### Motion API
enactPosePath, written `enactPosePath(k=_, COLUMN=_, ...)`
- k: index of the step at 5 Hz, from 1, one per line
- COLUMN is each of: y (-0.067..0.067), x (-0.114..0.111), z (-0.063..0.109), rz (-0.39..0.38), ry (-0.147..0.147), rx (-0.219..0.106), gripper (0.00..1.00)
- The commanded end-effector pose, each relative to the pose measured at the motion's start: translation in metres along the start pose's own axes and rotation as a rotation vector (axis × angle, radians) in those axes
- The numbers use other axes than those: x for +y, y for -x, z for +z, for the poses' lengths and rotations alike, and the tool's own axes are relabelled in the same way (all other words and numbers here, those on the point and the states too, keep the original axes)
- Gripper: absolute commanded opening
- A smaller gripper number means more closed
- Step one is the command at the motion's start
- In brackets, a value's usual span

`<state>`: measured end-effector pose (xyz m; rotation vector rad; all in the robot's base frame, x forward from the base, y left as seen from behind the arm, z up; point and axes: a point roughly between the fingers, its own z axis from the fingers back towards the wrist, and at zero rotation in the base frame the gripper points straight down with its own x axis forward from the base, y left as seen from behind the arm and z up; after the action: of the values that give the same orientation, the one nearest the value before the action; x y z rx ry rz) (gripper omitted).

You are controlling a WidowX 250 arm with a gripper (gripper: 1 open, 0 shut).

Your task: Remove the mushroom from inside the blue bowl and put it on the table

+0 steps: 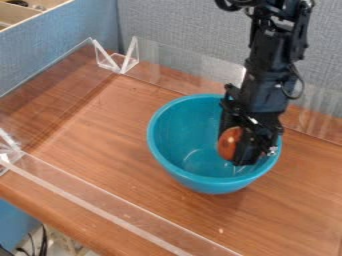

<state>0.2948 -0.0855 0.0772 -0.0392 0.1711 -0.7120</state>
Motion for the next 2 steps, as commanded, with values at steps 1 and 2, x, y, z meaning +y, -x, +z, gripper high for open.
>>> enactPosePath(k=1, y=-0.003, x=-0.0113, z=0.031, rz=-0.042, ry=-0.035, rx=-0.085, gripper=0.0)
enactPosePath(k=2, y=-0.0035, x=-0.0188, z=0.0349, rz=-0.069, ry=-0.031, rx=-0.092, gripper=0.0)
